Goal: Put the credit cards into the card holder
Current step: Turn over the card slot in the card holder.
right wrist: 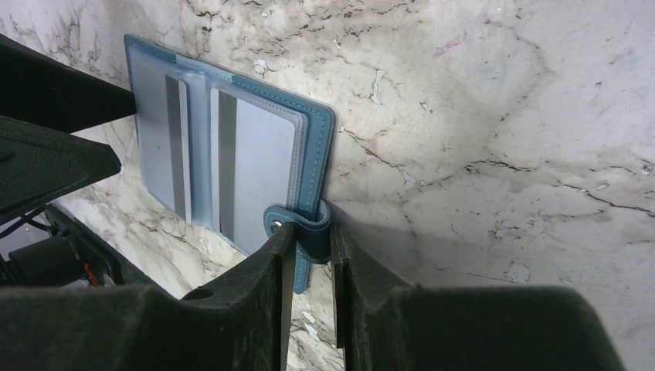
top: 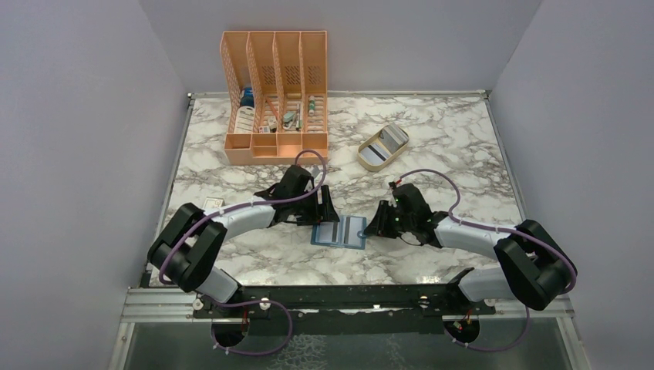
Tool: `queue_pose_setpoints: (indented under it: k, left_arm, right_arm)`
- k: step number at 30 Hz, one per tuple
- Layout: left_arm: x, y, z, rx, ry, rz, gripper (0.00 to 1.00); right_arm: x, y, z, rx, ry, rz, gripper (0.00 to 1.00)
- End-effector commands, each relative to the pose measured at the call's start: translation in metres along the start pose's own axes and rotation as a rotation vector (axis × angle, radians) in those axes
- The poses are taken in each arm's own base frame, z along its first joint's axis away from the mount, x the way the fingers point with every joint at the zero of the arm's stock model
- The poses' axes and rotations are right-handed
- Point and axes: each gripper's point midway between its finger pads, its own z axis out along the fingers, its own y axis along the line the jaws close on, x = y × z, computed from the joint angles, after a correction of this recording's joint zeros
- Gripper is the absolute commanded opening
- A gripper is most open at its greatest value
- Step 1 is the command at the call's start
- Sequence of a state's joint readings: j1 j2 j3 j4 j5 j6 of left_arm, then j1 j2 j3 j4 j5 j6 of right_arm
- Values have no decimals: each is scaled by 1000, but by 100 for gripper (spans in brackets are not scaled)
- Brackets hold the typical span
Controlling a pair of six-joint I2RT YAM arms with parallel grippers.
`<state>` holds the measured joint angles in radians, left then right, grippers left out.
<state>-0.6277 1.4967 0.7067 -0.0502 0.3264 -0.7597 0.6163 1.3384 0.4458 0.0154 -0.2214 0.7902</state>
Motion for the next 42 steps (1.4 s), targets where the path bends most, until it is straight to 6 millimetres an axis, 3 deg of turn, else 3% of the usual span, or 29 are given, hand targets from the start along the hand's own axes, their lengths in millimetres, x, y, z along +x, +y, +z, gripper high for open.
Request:
queue_pose_setpoints:
  k: [1,11,20,28,32,38,42]
  left_arm:
    - [7,-6,4,57,24,-21,72]
    - [-2,-50,-17,223,5,-55,71]
    - [1,-66,-19,287,15,-73,71]
    - [3,-59,-14,268,18,-67,65]
    - [0,-45,-15,180,-8,-48,61]
    - [-12,-17,-26,-12,-82,9,59]
    - [-21,-7,-37,-89,-130,46,59]
  right_arm:
    - [-3,2,-2,-4,-19,-21,23]
    - [-6,6,-2,-16,-26,-26,23]
    - [-10,6,-4,-5,-35,-39,28]
    - [-17,5,-11,30,-56,-55,30]
    - [-29,6,-21,66,-92,-77,32]
    - [-61,21,-41,85,-189,-141,35]
    - [-94,28,-52,148,-276,-203,36]
